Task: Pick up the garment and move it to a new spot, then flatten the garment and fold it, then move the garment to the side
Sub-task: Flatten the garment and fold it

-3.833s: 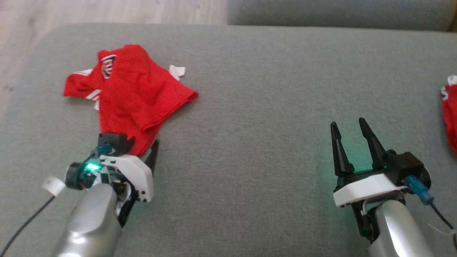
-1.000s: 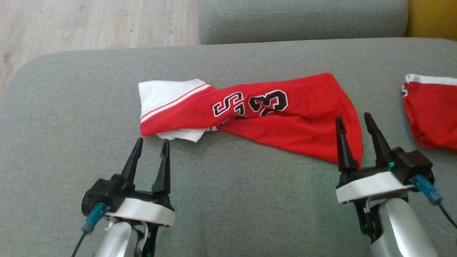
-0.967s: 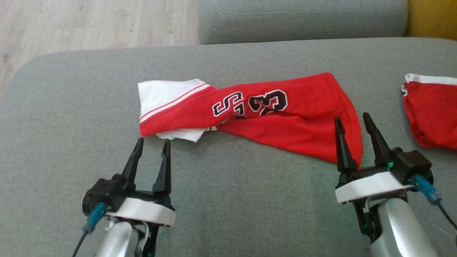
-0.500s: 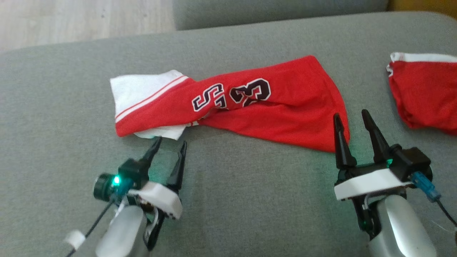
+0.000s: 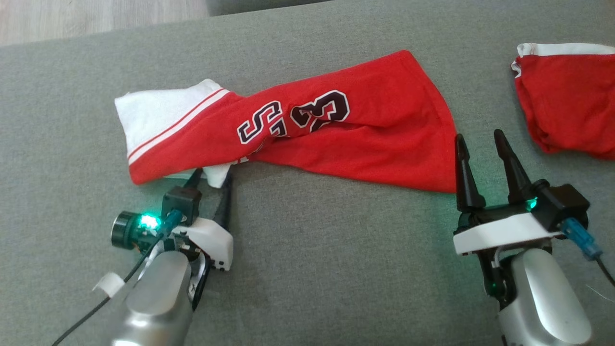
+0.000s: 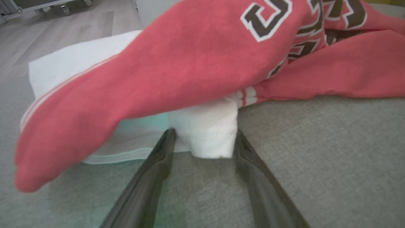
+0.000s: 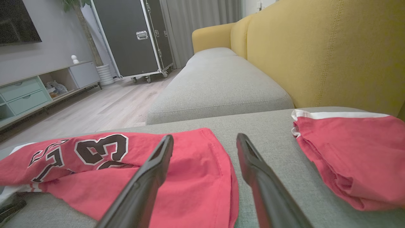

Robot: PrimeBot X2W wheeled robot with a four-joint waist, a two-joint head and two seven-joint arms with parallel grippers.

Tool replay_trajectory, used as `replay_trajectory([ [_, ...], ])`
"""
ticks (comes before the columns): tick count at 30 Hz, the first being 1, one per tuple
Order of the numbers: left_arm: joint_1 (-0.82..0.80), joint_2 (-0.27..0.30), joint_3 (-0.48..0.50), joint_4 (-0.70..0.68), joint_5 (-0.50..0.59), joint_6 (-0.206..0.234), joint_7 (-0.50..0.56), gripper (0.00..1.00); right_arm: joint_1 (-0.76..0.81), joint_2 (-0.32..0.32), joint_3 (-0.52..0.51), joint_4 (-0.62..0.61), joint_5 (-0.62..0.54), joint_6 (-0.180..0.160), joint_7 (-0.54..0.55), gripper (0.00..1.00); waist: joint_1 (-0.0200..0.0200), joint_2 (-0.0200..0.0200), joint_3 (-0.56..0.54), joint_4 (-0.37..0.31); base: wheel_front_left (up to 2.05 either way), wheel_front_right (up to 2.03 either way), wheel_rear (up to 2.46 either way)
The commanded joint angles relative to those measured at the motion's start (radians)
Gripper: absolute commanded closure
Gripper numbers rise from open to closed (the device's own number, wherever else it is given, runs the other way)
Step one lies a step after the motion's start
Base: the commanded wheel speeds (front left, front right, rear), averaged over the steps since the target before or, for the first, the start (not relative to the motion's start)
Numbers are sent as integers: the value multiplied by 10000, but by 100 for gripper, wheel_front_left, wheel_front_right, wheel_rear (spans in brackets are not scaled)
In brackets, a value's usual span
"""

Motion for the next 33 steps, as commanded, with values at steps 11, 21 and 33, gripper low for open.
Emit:
replay_trajectory([
  [11, -144, 434, 5, 46, 136, -87, -647, 100, -131, -18, 180, -133, -26, -9, -111, 0, -1, 0, -857, 486, 0, 0, 0],
  [21, 579, 1497, -226, -1668, 309, -304, -218, 100, 339, -18, 195, 70, 185, -9, -111, 0, -1, 0, -1815, 1233, 0, 0, 0],
  [33, 2741, 2625, -1811, -5671, -831, -1092, 3840, 100, 559, -18, 363, 218, 460, -9, -111, 0, -1, 0, -2294, 1976, 0, 0, 0],
])
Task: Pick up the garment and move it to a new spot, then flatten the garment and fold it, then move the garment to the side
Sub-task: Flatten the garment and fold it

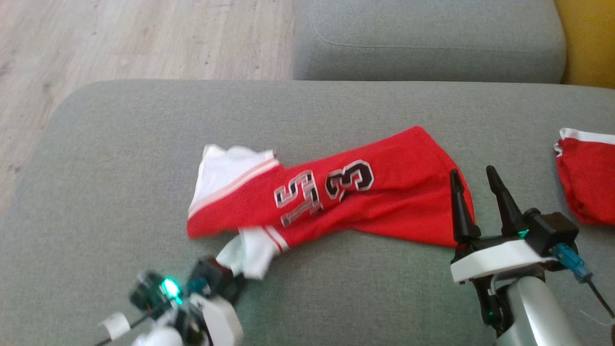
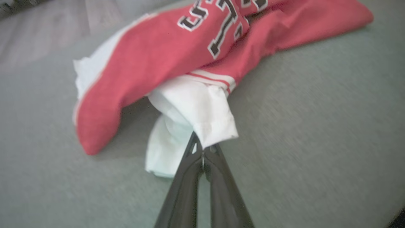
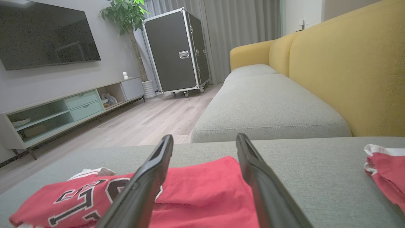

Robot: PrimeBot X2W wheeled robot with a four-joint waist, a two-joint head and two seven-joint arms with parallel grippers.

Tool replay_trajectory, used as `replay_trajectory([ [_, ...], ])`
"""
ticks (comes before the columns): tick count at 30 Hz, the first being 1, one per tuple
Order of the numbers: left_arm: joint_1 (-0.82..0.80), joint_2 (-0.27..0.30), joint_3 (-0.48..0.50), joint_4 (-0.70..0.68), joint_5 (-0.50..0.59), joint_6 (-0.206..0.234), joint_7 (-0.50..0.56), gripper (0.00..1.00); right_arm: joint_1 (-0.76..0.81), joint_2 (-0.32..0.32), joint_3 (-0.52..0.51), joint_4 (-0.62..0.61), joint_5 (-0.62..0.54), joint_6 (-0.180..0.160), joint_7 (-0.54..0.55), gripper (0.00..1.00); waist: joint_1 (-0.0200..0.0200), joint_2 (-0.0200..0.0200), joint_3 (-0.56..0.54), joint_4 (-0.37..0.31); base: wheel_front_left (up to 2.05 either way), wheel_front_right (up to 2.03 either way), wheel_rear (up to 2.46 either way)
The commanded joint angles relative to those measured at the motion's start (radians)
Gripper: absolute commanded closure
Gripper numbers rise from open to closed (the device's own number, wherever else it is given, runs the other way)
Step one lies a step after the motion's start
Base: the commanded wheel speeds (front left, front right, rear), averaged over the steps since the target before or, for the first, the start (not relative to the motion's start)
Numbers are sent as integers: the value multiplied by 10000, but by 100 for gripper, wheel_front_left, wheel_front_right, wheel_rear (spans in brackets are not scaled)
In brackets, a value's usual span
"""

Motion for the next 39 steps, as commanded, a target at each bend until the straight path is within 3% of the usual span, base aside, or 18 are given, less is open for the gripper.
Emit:
replay_trajectory([
  [1, -129, 385, 65, -740, -522, -40, 495, 100, -187, -20, 263, -263, 42, -9, -111, 0, 2, 0, -26, 19, 0, 0, 0],
  [3, 161, 610, -220, -1259, -1305, -53, 1059, 100, -212, -20, 314, -241, 56, -9, -111, 0, 2, 0, -10, -14, 0, 0, 0],
  [4, 200, 741, -247, -1522, -1500, -55, 1176, 63, -228, -20, 336, -229, 60, -9, -111, 0, 2, 0, 1, -40, 0, 0, 0],
  [5, 214, 837, -176, -1774, -1608, -54, 1173, 0, -237, -20, 333, -222, 57, -9, -111, 0, 2, 0, 14, -68, 0, 0, 0],
  [8, 260, 974, 233, -2155, -1893, 100, 963, 0, -253, -20, 293, -218, 12, -9, -111, 0, 2, 0, 68, -184, 0, 0, 0],
  [10, 210, 832, 867, -2498, -2225, 505, 394, 0, -264, -20, 224, -244, -69, -9, -111, 0, 2, 0, 121, -290, 0, 0, 0],
  [15, -98, 272, 2171, -2807, -2551, 1241, -1751, 0, -330, -20, 199, -319, -146, -9, -111, 0, 2, 0, 197, -511, 0, 0, 0],
  [19, -158, -146, 2910, -2529, -2652, 1663, -3373, 0, -414, -20, 249, -508, -200, -9, -111, 0, 2, 0, 295, -777, 0, 0, 0],
  [23, 39, -567, 3223, -1927, -2913, 1855, -4028, 0, -460, -20, 193, -669, -239, -9, -111, 0, 2, 0, 400, -1032, 0, 0, 0],
  [28, 69, -769, 3340, -1400, -2942, 1831, -4310, 0, -495, -20, 186, -753, -281, -9, -111, 0, 2, 0, 593, -1218, 0, 0, 0],
  [32, -454, -515, 3254, -788, -2673, 1749, -4178, 0, -630, -20, 195, -875, -302, -9, -111, 0, 2, 0, 1009, -1369, 0, 0, 0],
  [39, -2412, 298, 2627, 1148, -2480, 1229, -1410, 0, -891, -20, 228, -1004, -323, -9, -111, 0, 2, 0, 1844, -1585, 0, 0, 0],
])
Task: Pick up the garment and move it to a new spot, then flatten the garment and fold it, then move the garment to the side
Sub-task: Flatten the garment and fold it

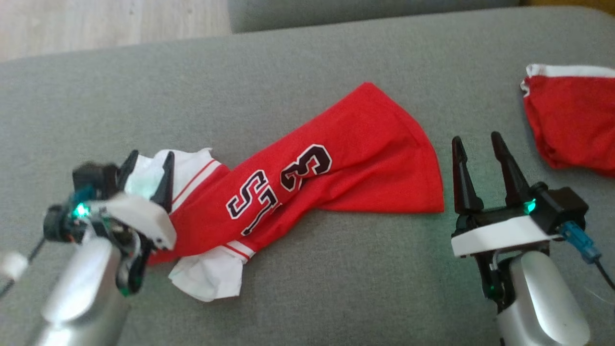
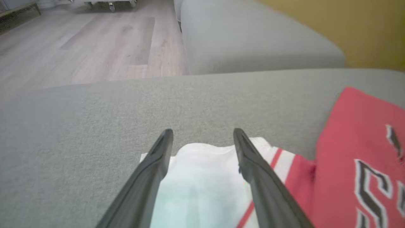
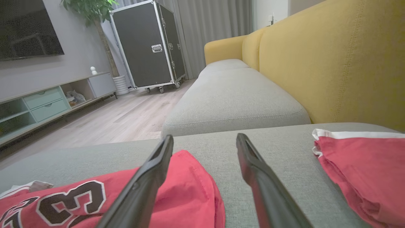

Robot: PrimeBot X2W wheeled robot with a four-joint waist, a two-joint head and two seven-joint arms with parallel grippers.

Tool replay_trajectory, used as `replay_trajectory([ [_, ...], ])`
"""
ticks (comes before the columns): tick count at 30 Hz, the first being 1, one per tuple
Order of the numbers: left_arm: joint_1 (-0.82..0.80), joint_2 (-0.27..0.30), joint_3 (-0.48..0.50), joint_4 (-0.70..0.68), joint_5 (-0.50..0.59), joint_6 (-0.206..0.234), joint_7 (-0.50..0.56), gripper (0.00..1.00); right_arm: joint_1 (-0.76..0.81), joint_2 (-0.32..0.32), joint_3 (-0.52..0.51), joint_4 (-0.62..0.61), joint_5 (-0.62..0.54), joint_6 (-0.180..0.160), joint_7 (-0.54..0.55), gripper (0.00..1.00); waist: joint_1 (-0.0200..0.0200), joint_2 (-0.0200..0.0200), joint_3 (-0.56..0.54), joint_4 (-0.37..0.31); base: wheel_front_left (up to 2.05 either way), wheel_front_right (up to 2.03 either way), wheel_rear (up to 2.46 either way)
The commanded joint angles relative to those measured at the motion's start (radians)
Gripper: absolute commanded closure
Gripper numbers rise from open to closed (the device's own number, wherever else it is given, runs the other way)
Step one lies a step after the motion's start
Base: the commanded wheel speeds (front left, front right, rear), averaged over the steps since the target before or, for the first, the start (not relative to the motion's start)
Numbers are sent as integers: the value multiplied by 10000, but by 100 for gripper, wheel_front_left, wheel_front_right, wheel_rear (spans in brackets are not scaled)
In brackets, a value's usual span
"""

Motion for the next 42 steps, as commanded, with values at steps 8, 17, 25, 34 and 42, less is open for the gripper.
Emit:
replay_trajectory([
  [8, -1707, 833, -190, 1317, 155, -319, 2492, 0, -500, -20, 234, -435, 8, -7, -111, 0, -2, 0, 780, -406, 0, 0, 0],
  [17, -2178, 1003, -426, 2138, -286, -780, 4186, 71, -687, -20, 114, -498, 56, -7, -111, 0, -2, 0, 1163, -586, 0, 0, 0],
  [25, -2635, 1223, -361, 1761, -56, -495, 3422, 100, -837, -20, 51, -538, 107, -7, -111, 0, -2, 0, 1260, -716, 0, 0, 0],
  [34, -4242, 1403, -260, 1450, 688, -465, 940, 100, -1104, -20, 178, -650, 221, -7, -111, 0, -2, 0, 1669, -1056, 0, 0, 0],
  [42, -6535, 1935, -593, 2298, 1702, -518, 177, 100, -1477, -20, 467, -818, 525, -7, -111, 0, -2, 0, 2407, -1685, 0, 0, 0],
])
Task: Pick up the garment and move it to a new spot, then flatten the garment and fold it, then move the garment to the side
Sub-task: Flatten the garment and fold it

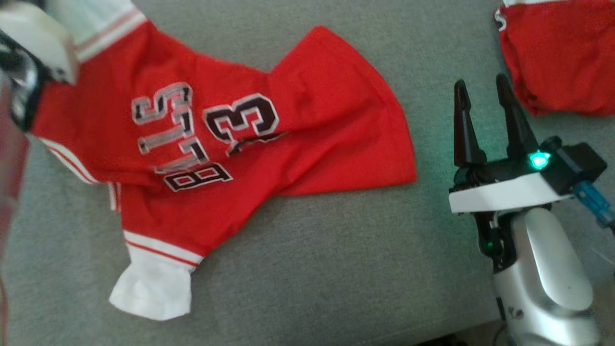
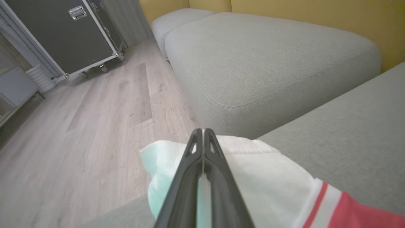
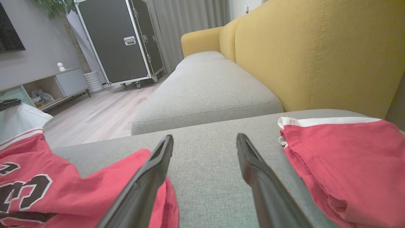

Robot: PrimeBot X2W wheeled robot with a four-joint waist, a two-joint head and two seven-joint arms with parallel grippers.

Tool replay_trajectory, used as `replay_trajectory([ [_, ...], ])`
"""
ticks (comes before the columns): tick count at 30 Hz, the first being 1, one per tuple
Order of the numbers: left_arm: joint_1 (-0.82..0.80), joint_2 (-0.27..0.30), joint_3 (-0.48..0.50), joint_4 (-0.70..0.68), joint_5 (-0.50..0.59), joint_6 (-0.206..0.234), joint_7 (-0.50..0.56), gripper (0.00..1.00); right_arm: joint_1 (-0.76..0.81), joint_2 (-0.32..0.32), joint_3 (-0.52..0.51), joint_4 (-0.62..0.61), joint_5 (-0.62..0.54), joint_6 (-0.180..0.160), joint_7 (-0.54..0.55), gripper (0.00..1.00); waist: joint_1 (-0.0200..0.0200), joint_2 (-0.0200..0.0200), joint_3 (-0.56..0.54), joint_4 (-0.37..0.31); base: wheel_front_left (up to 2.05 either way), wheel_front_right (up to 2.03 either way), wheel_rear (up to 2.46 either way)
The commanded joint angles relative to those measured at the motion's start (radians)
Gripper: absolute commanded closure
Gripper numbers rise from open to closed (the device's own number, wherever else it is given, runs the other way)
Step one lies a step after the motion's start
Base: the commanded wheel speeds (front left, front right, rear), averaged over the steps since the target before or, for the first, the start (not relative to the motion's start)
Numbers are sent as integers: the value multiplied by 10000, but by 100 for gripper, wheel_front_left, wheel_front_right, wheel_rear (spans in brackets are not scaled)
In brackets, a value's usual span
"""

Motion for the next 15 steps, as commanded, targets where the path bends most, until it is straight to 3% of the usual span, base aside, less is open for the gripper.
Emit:
replay_trajectory([
  [1, -752, 624, 245, -112, 191, 15, -137, 100, -260, -16, 258, -396, 90, -9, -111, 0, -1, 0, 314, -294, 0, 0, 0],
  [15, -4313, 1222, -357, 1836, 1606, 302, -1032, 100, -792, -16, 864, -754, 620, -9, -111, 0, -1, 0, 1454, -1417, 0, 0, 0],
])
